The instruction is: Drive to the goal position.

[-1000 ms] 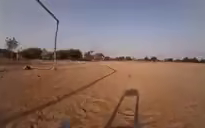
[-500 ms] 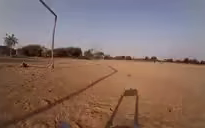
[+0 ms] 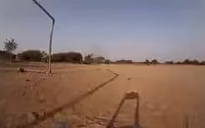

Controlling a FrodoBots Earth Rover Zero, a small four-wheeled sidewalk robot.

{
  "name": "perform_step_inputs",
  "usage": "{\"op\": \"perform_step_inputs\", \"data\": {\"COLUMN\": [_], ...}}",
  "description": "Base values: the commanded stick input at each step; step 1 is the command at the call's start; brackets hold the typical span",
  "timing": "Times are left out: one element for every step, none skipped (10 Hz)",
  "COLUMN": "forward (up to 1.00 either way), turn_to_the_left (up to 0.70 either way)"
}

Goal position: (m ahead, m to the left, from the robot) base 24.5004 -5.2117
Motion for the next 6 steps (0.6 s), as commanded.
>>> {"op": "perform_step_inputs", "data": {"forward": [0.70,0.70,0.70,0.70,0.70,0.70], "turn_to_the_left": [0.00,0.00,0.00,0.00,0.00,0.00]}}
